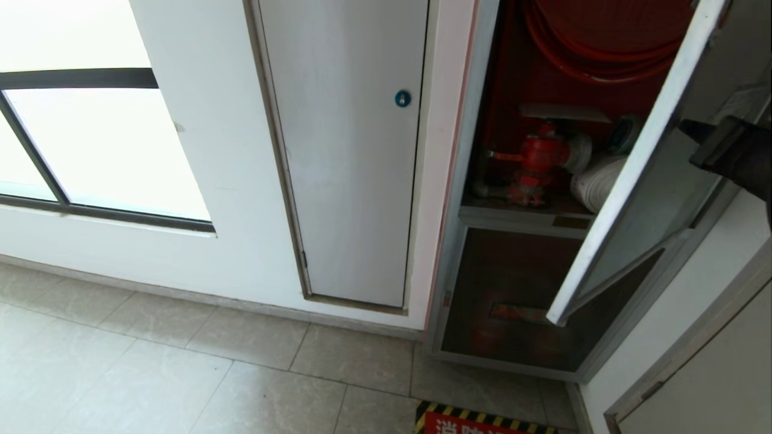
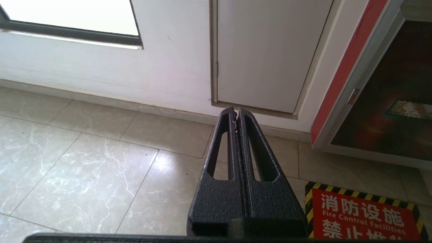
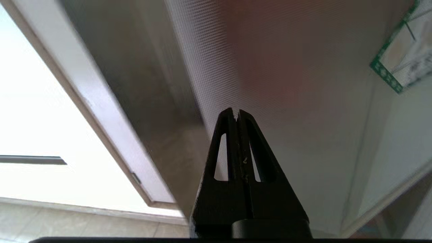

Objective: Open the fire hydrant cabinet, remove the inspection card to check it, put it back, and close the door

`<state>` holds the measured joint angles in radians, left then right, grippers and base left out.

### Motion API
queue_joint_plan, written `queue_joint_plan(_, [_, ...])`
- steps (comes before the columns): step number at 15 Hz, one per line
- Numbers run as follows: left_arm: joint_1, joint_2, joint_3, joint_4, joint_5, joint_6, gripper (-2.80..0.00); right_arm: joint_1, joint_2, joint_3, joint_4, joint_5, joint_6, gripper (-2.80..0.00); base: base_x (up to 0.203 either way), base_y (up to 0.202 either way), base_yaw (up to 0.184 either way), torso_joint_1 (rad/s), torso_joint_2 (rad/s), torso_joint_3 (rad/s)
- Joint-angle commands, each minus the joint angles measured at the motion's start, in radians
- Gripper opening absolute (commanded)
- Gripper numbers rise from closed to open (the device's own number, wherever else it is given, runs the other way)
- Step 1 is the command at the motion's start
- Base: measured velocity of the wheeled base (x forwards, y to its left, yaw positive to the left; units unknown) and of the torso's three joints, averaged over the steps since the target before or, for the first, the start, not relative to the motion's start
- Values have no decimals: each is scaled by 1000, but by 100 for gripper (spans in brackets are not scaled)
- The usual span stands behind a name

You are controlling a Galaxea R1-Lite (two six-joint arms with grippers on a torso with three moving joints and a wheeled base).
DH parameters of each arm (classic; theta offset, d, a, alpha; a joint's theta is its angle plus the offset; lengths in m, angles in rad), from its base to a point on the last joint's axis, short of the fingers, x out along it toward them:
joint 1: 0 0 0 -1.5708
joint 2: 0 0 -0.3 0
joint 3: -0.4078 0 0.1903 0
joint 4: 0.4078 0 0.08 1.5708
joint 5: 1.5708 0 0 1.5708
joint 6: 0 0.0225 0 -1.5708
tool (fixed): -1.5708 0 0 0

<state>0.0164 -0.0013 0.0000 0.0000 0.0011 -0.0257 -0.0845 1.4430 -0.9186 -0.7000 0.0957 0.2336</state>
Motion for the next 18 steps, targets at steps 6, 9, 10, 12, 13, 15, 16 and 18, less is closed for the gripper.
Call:
queue_joint_plan(6, [0,1,0,0,0,0,-280,51,373,-338,-7,16,9,-280,0,0,0,0,0,0])
queue_joint_plan(9, [0,1,0,0,0,0,-280,76,484,-486,-6,16,6,-280,0,0,0,0,0,0])
queue_joint_plan(10, [0,1,0,0,0,0,-280,81,525,-535,-6,14,5,-280,0,0,0,0,0,0])
queue_joint_plan(12, [0,1,0,0,0,0,-280,84,611,-636,-1,12,1,-280,0,0,0,0,0,0])
queue_joint_plan(13, [0,1,0,0,0,0,-280,84,656,-691,1,11,0,-280,0,0,0,0,0,0])
queue_joint_plan(15, [0,1,0,0,0,0,-280,84,721,-779,3,11,-1,-280,0,0,0,0,0,0])
queue_joint_plan(16, [0,1,0,0,0,0,-280,84,753,-824,3,11,-1,-280,0,0,0,0,0,0])
queue_joint_plan(18, [0,1,0,0,0,0,-280,85,820,-919,5,11,-2,-280,0,0,0,0,0,0])
